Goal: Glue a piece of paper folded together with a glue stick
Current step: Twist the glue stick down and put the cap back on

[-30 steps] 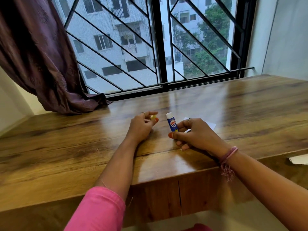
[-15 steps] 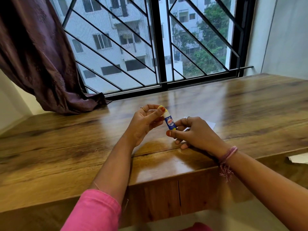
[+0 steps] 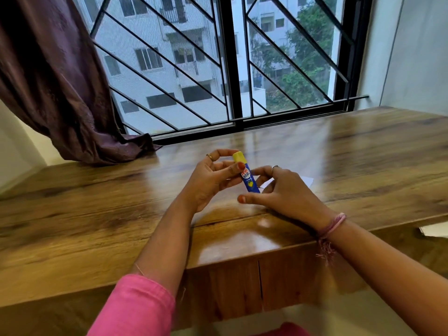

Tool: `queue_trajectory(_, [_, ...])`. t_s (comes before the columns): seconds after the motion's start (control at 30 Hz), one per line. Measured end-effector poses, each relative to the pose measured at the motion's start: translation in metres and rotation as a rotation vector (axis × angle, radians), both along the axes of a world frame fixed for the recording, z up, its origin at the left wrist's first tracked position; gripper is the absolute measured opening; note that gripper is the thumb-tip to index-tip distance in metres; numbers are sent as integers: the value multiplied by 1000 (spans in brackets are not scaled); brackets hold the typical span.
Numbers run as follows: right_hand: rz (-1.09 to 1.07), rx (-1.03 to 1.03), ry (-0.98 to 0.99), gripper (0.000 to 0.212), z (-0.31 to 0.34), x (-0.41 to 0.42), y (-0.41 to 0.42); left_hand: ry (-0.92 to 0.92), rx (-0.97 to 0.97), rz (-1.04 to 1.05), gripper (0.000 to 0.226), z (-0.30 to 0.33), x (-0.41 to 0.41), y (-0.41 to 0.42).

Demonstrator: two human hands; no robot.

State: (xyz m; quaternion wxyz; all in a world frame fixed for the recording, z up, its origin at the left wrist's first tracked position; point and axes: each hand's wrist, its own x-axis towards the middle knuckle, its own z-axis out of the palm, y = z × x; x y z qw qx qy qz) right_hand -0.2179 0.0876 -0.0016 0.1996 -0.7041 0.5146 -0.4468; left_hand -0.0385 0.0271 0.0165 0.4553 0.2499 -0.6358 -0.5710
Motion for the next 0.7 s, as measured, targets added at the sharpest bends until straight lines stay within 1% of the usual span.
queue_trajectory(0.07, [4,-47,91,98,-1,-1,-2,-7,-3,8,39,1,1,-1])
queue_trajectory(0.1, [14,-93,138,107,-1,-2,-2,-17,-1,5,39,1,2,-1])
queue_trajectory(0.17, [24,-182,244,115,-3,-4,-2,-54,-2,-13,39,1,3,-2])
queue_trajectory(0.23, [25,-209,299,113,-2,-4,-1,-92,-8,-26,39,1,4,-2])
queue_trajectory(0.4, [25,-189,359,107,0,-2,1,-145,-4,-32,39,2,4,-2])
queue_trajectory(0.6, [19,-222,380,109,-1,-2,-1,-175,0,-31,39,2,3,-2])
queue_trajectory(0.7, [14,-225,377,105,-2,-1,-2,-195,-7,-34,38,2,2,-1])
